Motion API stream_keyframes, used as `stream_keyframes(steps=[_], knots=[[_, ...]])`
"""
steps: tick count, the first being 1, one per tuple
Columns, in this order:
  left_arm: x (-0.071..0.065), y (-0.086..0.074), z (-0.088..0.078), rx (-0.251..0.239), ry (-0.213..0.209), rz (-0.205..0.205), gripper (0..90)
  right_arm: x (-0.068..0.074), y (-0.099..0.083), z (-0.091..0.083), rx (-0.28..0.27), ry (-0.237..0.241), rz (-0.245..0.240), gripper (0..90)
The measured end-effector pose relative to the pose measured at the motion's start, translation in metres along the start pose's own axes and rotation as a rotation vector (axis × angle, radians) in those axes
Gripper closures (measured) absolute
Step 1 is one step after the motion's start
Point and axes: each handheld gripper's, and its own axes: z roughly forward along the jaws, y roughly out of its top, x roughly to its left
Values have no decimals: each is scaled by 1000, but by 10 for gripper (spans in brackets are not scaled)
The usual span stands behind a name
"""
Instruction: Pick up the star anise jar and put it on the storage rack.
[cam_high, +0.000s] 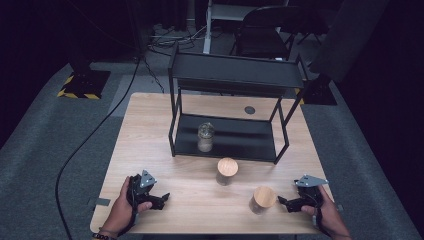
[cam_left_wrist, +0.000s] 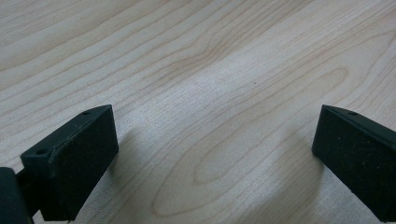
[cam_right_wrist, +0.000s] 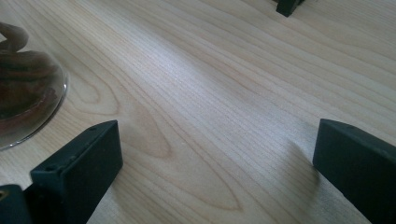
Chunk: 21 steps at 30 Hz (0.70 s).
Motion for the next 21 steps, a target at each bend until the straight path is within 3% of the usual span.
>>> stream_keyframes(steps=[5, 21], knots=[[0, 0, 0, 0, 0, 0, 0, 2, 3, -2, 9, 1, -13, 14], [0, 0, 0, 0, 0, 0, 0, -1, 11, -20, -15, -58, -22, 14]])
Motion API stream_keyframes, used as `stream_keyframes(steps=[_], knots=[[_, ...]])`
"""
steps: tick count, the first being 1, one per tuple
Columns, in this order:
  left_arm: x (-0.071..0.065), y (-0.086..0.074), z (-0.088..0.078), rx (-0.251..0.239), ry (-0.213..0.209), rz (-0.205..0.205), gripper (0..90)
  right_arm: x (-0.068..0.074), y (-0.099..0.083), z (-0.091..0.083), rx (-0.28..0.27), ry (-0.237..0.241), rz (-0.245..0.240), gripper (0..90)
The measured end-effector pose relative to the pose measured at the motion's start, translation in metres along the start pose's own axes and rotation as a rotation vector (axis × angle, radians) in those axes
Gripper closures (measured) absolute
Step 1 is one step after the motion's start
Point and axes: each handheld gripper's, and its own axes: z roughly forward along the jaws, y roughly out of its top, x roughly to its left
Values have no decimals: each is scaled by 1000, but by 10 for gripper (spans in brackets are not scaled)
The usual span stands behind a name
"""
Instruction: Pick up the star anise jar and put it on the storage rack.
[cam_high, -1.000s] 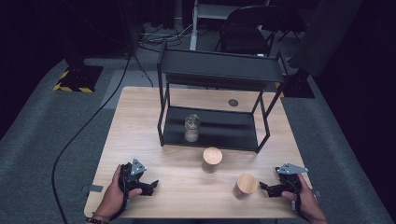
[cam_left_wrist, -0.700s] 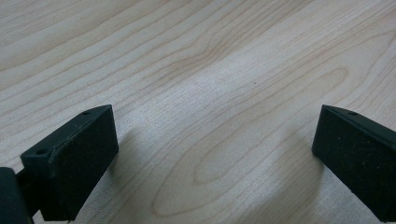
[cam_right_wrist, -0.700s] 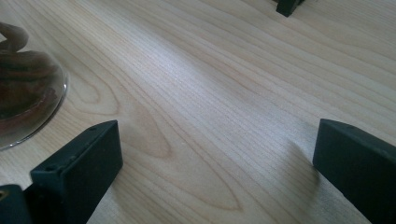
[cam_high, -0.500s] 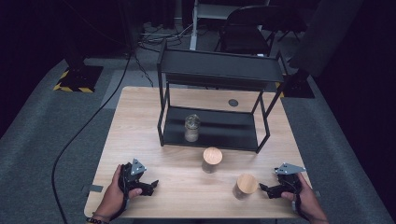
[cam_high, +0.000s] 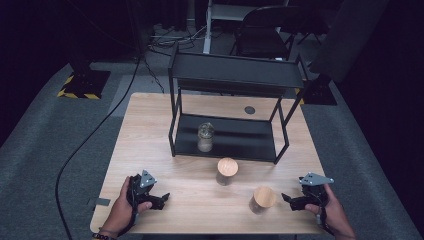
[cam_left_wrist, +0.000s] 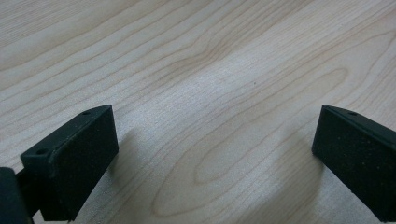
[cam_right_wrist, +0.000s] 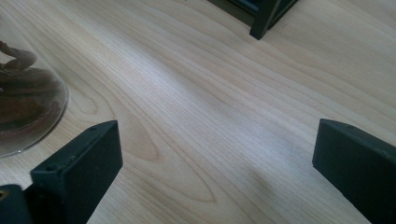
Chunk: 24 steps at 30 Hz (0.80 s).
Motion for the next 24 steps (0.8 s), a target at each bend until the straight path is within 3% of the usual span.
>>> stream_keyframes(steps=[9, 24], knots=[[0, 0, 0, 1, 0, 0, 0, 4, 6, -10, -15, -2, -16, 14], [0, 0, 0, 0, -1, 4, 0, 18, 25, -28, -23, 35, -37, 14]])
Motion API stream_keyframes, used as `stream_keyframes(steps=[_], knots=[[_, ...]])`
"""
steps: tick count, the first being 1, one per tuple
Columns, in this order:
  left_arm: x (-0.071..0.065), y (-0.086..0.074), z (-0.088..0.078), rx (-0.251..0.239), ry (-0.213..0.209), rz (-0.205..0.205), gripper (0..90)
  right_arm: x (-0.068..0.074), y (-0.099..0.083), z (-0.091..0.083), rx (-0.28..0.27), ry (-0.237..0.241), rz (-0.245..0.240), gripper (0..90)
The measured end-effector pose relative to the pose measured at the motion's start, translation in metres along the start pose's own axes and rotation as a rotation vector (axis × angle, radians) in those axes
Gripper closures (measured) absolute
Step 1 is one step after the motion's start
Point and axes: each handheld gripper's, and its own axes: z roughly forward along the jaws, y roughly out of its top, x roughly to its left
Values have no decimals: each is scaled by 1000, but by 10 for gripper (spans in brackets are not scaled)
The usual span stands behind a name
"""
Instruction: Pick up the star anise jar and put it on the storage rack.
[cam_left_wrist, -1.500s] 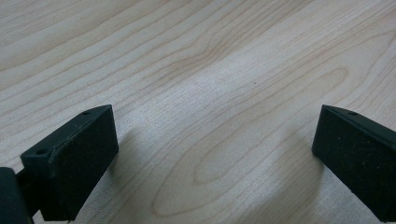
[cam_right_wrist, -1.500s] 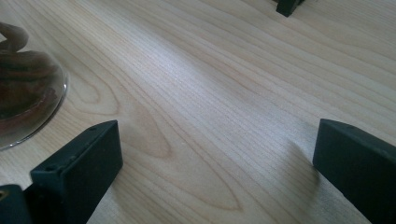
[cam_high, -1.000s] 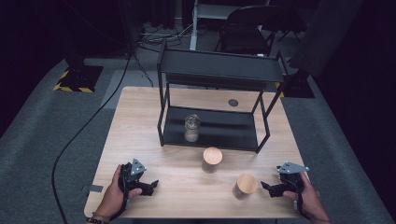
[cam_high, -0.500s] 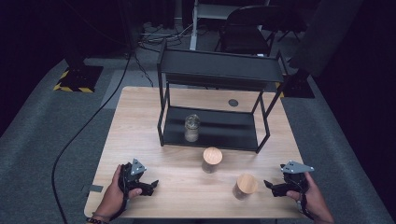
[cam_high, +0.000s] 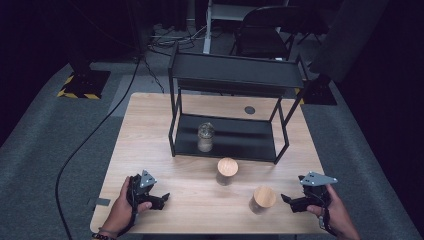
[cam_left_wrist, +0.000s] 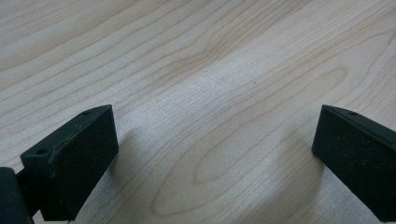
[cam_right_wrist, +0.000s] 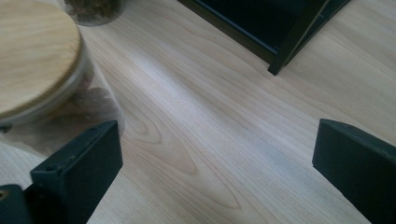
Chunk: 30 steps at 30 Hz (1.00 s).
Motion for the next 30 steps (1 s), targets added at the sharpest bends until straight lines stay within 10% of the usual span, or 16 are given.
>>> stream_keyframes(steps=[30], knots=[[0, 0, 0, 0, -1, -1, 0, 36, 54, -5, -83, 94, -118, 14]])
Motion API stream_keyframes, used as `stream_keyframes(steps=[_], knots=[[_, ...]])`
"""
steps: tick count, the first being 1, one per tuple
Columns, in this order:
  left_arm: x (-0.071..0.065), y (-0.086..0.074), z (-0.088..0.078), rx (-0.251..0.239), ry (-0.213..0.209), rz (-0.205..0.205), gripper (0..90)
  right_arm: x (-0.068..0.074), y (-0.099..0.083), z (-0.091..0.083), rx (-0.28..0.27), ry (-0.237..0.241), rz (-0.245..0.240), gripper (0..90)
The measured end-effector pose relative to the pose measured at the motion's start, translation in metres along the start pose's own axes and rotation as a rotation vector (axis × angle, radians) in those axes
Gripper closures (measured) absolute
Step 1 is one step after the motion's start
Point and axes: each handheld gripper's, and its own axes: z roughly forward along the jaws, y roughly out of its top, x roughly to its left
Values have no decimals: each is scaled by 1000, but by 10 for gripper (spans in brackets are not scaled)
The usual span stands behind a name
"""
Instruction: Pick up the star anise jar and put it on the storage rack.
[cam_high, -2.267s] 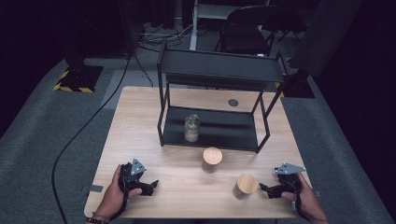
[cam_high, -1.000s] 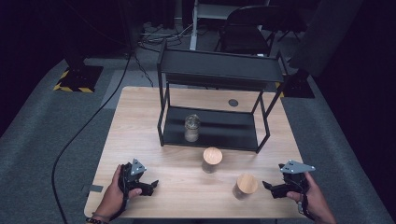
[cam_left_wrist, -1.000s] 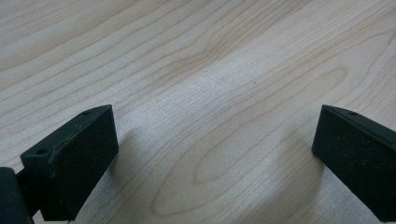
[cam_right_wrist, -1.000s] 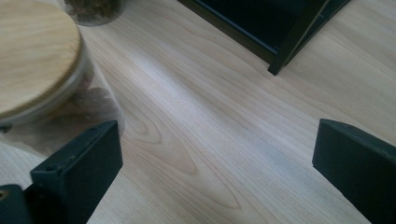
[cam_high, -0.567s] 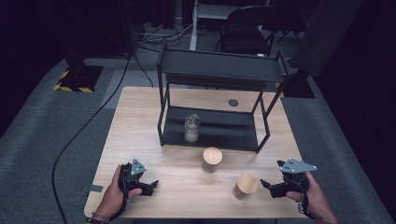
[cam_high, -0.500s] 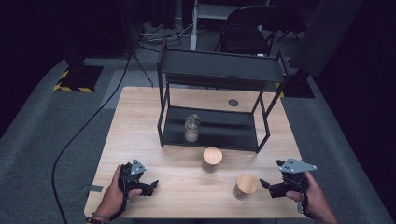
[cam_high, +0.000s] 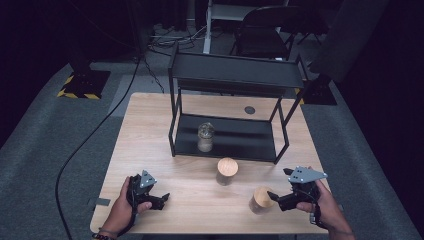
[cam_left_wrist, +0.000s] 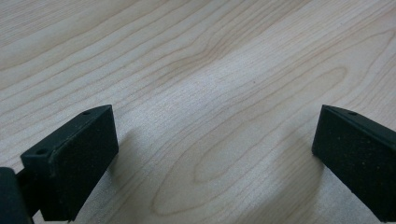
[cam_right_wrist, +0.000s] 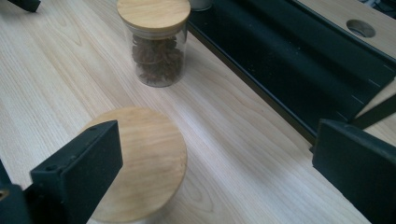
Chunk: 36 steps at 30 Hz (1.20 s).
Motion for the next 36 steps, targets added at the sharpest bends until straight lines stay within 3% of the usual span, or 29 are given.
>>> stream_keyframes(steps=[23, 36], knots=[[0, 0, 0, 0, 0, 0, 0, 20, 40, 29, 13, 74, -97, 14], [0, 0, 0, 0, 0, 0, 0, 27, 58, 50, 51, 107, -153, 15]])
